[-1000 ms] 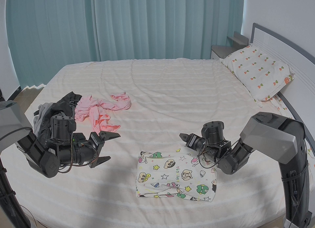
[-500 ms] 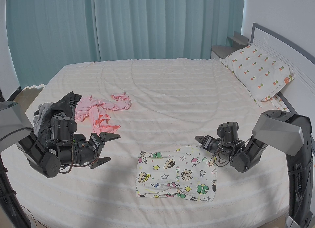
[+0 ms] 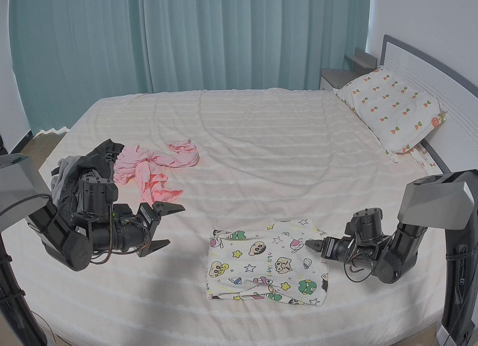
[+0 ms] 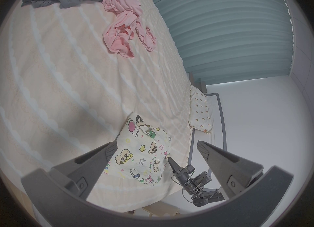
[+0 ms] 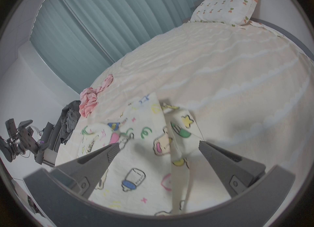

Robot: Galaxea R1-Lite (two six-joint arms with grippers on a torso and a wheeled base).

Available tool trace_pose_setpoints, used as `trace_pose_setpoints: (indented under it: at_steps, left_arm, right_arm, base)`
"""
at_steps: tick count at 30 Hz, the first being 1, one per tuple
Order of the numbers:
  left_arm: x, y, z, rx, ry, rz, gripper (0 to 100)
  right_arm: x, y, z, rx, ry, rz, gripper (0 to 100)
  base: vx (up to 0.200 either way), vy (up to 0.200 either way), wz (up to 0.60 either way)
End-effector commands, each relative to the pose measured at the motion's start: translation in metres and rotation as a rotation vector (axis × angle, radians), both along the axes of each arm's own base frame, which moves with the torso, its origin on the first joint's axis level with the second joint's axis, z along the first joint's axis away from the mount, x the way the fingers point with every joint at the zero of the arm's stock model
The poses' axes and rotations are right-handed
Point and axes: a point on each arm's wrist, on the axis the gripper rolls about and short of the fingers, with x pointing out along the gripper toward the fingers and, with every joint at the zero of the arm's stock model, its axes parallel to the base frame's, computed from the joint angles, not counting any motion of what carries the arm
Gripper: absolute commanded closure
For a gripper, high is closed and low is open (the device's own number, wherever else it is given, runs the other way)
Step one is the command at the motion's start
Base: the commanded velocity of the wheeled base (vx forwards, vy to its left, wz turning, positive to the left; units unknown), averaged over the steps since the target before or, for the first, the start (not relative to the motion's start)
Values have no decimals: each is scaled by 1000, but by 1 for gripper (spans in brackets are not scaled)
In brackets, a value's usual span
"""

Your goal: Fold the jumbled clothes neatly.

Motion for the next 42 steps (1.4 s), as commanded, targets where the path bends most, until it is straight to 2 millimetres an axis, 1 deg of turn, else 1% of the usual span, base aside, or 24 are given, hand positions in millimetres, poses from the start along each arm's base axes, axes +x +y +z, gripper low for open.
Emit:
trace_pose_setpoints:
  at_steps: [1,4,11,12,18,22,23,25,31,39,42]
  left_arm:
    - [0,0,0,0,1,0,0]
    - [0,0,-2,1,5,0,0]
    - [0,-1,-2,2,4,-3,0]
    - [0,-1,-2,2,4,-3,0]
    - [0,-1,-2,2,6,-3,0]
    - [1,-1,-2,2,6,-3,0]
    - [1,-1,-2,2,6,-3,0]
    - [1,-1,-4,5,9,0,0]
    - [1,-1,-4,5,9,-2,0]
    - [2,-1,-5,5,11,-2,0]
    - [2,-9,-10,18,17,-32,0]
  right_arm:
    - [-15,-1,-8,-1,57,36,0]
    - [-23,-1,-8,22,56,84,0]
    - [-36,-1,-13,11,73,179,0]
    - [-39,-1,-14,21,85,199,100]
    - [-36,-5,-17,26,90,189,100]
    - [-34,-17,-15,28,93,148,100]
    - [-34,-17,-15,28,93,148,100]
    - [-38,-28,-14,24,106,117,100]
    - [-46,-44,-13,9,124,88,100]
    - [-59,-46,-9,14,75,96,100]
    - [-58,-47,-7,18,54,92,100]
  base:
    - [0,0,0]
    - [0,0,0]
    - [0,0,0]
    - [0,0,0]
    - [0,0,0]
    - [0,0,0]
    - [0,0,0]
    - [0,0,0]
    - [0,0,0]
    - [0,0,0]
    - [0,0,0]
